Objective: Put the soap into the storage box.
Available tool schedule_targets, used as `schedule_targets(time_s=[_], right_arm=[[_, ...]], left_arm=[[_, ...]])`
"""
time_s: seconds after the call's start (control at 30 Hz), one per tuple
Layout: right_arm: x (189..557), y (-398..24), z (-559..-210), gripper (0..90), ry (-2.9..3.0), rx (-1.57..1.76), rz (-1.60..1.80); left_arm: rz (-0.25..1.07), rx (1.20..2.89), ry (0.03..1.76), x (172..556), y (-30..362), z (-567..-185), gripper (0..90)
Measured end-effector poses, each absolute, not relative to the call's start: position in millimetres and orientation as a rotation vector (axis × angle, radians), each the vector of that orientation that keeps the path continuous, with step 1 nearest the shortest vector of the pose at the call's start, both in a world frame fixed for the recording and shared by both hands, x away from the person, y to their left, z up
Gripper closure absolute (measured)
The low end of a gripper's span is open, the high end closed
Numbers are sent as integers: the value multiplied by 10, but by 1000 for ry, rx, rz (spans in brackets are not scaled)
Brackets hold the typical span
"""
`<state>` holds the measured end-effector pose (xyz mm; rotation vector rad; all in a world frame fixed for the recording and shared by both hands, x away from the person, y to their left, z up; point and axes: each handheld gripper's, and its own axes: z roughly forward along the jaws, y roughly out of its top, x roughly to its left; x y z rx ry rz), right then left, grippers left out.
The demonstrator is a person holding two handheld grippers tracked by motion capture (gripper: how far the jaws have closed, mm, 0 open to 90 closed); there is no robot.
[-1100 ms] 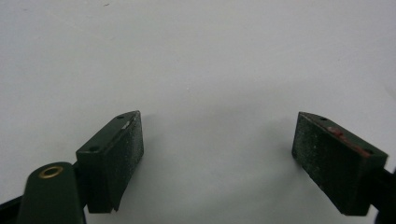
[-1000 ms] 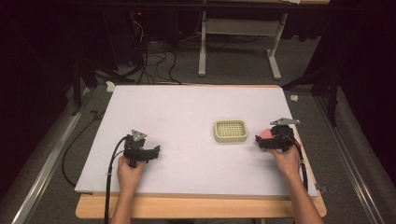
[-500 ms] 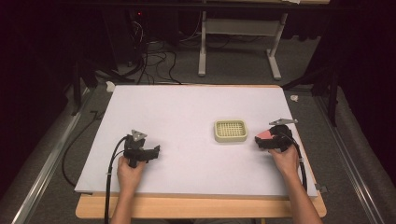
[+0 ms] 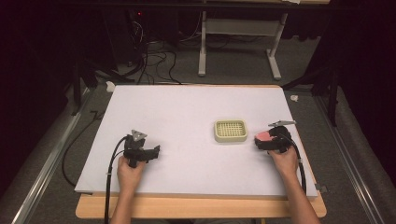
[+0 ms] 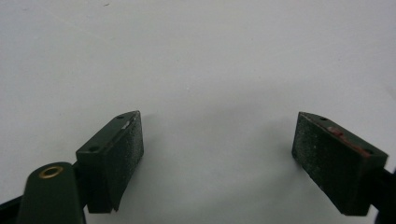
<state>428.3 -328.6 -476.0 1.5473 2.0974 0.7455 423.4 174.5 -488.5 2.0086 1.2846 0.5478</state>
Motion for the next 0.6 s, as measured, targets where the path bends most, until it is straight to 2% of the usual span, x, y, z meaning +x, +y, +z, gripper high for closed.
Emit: schedule_targets(time_s=[0.6], right_arm=[[4282,-3272,-4750,135,2094,1565,739]], left_arm=[[547,2008,1285,4234,1746,-4885,171]])
